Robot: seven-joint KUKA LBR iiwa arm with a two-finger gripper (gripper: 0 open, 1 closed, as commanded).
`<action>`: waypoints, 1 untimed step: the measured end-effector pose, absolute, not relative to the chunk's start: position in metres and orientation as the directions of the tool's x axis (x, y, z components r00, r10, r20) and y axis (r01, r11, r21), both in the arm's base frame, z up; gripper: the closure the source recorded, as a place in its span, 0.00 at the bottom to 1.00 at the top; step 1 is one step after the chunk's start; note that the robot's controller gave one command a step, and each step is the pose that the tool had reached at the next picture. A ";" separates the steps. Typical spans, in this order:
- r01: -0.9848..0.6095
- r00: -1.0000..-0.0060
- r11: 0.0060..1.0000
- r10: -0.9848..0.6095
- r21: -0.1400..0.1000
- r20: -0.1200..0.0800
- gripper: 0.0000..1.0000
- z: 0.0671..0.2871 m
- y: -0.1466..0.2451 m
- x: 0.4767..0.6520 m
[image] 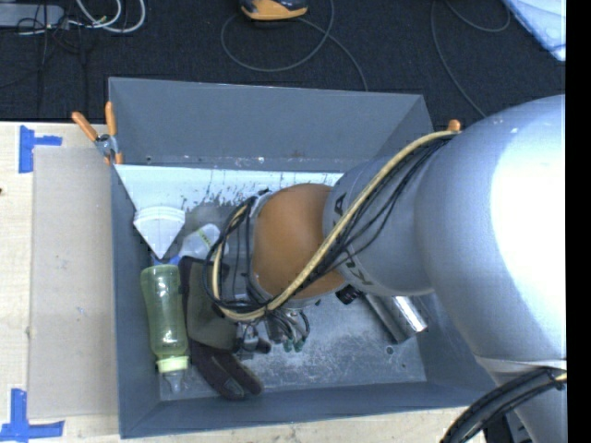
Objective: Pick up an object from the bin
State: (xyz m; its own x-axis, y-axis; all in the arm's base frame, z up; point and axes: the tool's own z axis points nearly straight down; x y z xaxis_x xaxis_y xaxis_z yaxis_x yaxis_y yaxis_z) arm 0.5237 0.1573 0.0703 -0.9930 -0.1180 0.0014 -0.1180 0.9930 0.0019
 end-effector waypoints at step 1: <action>-0.117 -0.993 0.993 -0.117 0.002 0.001 1.00 0.070 0.157 0.524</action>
Offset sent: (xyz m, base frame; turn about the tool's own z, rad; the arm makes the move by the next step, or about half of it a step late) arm 0.0097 0.0112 0.1375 -0.0002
